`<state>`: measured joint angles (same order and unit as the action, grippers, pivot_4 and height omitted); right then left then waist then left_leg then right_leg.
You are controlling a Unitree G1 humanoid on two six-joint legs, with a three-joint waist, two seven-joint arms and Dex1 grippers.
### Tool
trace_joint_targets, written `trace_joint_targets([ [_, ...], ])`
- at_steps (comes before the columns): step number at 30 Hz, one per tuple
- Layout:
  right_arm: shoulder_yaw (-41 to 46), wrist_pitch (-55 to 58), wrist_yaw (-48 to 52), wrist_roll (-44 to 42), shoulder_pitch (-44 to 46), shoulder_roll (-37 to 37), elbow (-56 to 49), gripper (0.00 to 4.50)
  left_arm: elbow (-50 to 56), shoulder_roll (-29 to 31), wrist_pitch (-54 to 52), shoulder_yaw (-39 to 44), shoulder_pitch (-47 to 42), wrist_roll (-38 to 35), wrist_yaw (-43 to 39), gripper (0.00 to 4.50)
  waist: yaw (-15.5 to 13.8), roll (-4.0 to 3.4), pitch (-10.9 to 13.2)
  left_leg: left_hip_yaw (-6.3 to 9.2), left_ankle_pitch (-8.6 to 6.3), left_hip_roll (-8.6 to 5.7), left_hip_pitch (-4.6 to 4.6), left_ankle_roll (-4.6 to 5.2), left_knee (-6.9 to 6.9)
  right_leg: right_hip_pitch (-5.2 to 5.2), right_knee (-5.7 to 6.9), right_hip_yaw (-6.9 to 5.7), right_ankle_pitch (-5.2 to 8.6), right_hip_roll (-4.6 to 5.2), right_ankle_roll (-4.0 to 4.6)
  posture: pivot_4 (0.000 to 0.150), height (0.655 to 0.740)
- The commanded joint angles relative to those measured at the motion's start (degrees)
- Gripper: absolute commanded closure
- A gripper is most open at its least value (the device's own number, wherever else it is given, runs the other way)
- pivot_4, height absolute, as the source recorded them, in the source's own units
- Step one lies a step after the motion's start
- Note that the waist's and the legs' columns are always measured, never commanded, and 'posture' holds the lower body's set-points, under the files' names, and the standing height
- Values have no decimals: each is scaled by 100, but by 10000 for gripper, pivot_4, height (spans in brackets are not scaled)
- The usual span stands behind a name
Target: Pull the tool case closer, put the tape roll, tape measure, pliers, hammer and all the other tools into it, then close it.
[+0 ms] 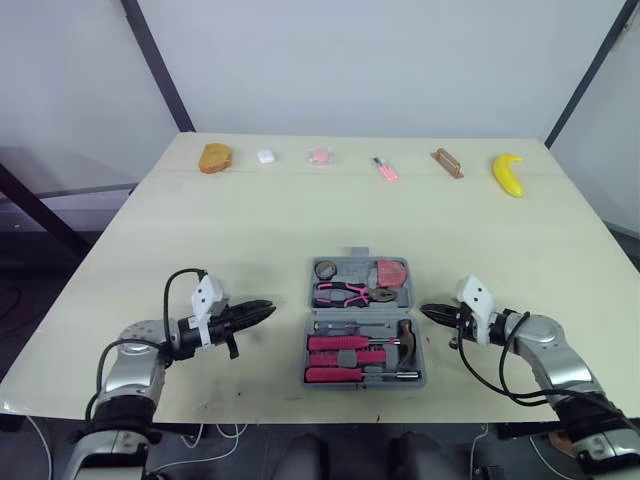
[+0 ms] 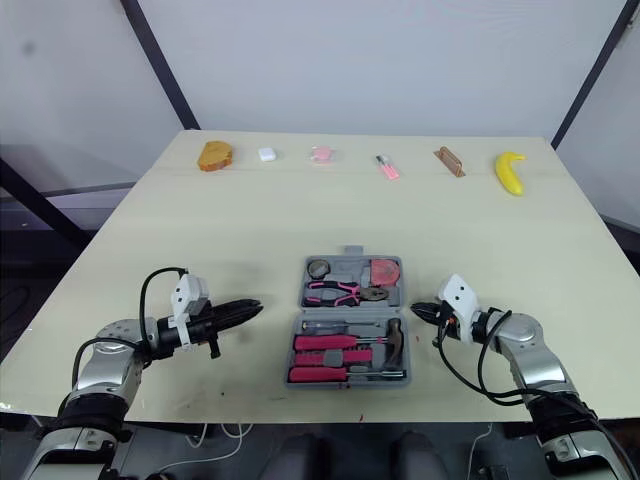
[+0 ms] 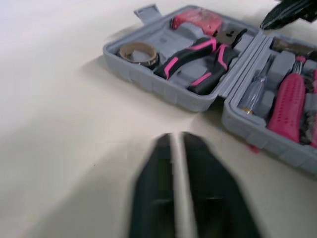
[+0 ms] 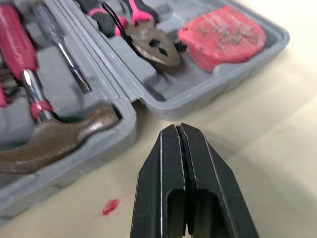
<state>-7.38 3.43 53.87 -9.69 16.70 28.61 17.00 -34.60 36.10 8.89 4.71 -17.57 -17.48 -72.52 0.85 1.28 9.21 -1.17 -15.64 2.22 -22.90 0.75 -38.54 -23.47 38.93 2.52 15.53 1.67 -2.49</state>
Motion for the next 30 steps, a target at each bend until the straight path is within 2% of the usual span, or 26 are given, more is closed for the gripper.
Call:
trace_joint_targets([
  [1, -55, -208, 96, 75, 74, -42, 34, 45000, -455, -146, 357, -106, -257, 191, -68, 44491, -6, -1, -1, 1, 0, 0, 1, 0, 0, 0, 0, 0, 0, 0, 0, 1500, 7400],
  [9, -150, -329, 76, 203, 94, -173, 90, 45000, -1095, -478, 658, -308, -762, 423, -205, 44491, -6, 0, -1, 0, 0, -2, -2, 0, -4, 1, 3, -3, -1, 0, -1, 1500, 7400],
  [30, -199, -415, 18, 330, 210, -402, 200, 45000, -1615, -810, 862, -563, -1088, 732, -635, 44491, 15, 0, -1, 2, 0, -1, -1, 0, -4, 1, 5, -2, -1, -2, 0, 1500, 7400],
])
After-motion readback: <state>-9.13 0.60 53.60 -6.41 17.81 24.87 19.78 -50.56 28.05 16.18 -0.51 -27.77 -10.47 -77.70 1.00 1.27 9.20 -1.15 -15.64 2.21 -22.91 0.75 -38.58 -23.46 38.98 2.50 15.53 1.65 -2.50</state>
